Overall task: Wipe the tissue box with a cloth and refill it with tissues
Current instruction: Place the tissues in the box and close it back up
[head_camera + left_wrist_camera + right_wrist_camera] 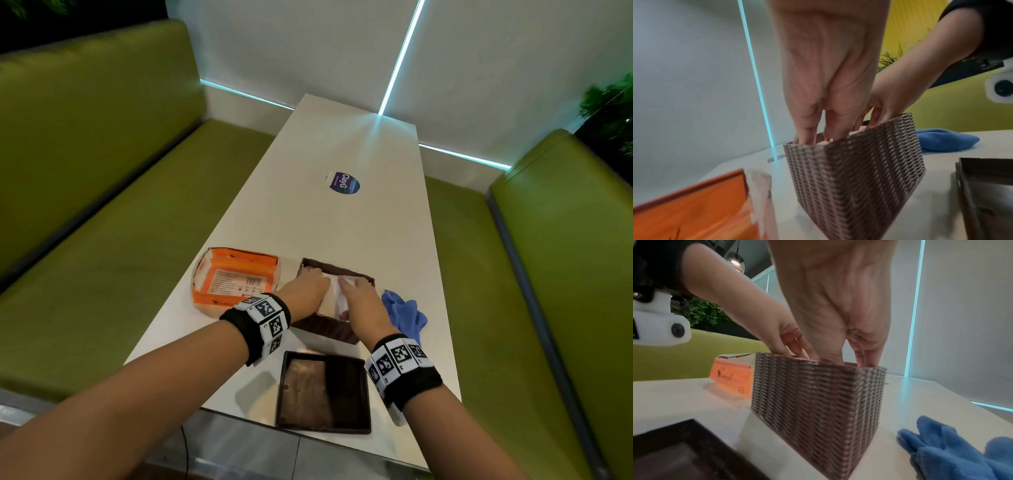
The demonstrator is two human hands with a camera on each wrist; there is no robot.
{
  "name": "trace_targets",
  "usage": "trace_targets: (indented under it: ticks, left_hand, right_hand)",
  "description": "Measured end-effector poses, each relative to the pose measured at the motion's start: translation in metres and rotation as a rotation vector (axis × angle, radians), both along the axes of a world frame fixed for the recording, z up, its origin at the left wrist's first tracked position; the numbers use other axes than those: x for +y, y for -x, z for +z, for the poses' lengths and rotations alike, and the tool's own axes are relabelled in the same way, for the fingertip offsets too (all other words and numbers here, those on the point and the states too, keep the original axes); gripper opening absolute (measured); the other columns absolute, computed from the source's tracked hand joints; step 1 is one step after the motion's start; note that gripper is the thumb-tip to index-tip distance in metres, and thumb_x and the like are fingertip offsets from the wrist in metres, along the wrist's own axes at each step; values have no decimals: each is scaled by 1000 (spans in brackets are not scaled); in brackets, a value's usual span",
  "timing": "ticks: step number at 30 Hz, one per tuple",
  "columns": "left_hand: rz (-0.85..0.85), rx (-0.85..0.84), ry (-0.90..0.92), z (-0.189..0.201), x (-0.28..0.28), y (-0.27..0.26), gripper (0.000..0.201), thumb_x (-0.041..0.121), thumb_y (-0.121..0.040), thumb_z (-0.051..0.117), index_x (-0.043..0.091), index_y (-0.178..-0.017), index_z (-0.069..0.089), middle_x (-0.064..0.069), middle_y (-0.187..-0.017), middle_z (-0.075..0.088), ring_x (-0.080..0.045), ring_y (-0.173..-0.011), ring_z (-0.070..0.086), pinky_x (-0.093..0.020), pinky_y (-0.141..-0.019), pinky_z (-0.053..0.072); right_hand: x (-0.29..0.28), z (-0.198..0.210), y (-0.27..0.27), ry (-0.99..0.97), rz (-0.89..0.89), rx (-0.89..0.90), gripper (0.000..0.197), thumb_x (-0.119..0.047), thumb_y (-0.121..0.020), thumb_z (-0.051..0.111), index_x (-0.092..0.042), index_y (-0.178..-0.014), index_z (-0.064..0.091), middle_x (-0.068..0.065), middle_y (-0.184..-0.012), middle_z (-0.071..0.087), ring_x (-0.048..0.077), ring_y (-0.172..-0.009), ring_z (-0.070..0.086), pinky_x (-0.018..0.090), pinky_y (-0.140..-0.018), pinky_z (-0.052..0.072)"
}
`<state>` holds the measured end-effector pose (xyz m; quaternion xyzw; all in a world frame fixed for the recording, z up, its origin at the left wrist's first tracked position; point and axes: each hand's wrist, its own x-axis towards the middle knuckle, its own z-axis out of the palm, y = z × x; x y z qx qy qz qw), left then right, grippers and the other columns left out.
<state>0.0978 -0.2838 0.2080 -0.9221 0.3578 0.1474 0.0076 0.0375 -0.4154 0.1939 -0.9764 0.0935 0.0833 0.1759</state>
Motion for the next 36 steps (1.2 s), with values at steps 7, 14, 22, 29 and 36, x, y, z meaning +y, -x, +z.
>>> trace_targets:
  ticks: [7, 14, 22, 29, 36]
  left_hand:
    - [-53, -6, -135, 10, 0, -1, 47, 4, -95, 47, -1, -141, 36, -25, -142, 38, -41, -132, 40, -44, -109, 32]
    - [-12, 74, 9, 14, 8, -1, 42, -1, -93, 46, 0, -136, 43, -22, -140, 42, -38, -126, 46, -40, -106, 38]
    - [27, 105, 304, 12, 25, 6, 40, 18, -100, 48, 1, -135, 45, -15, -143, 40, -30, -134, 38, -39, -107, 39]
    - [-43, 55, 158, 7, 31, 7, 44, 24, -104, 31, 2, -142, 38, -15, -148, 39, -28, -138, 34, -41, -110, 38]
    - [-38, 74, 194, 16, 37, 15, 48, 26, -106, 28, 8, -151, 27, -10, -158, 27, -25, -144, 29, -38, -116, 29]
  right_hand:
    - [3, 4, -4, -13, -34, -48, 47, -1, -87, 57, -6, -133, 47, 24, -129, 45, 40, -114, 47, 44, -93, 45]
    - [7, 9, -8, 150, 45, 104, 71, -3, -93, 53, -12, -153, 16, 18, -153, 23, 32, -136, 35, 39, -106, 40]
    - [5, 20, 3, 292, 66, 32, 52, -29, -101, 45, -5, -144, 31, 15, -144, 39, 28, -132, 38, 33, -104, 35]
    - [3, 11, 14, 470, 85, 170, 56, -40, -104, 24, -11, -151, 23, 16, -155, 30, 42, -146, 8, 51, -118, 10]
    - [-3, 17, 25, 383, 124, 157, 65, -55, -99, 18, -18, -153, 19, 11, -159, 22, 39, -148, -1, 52, -119, 6]
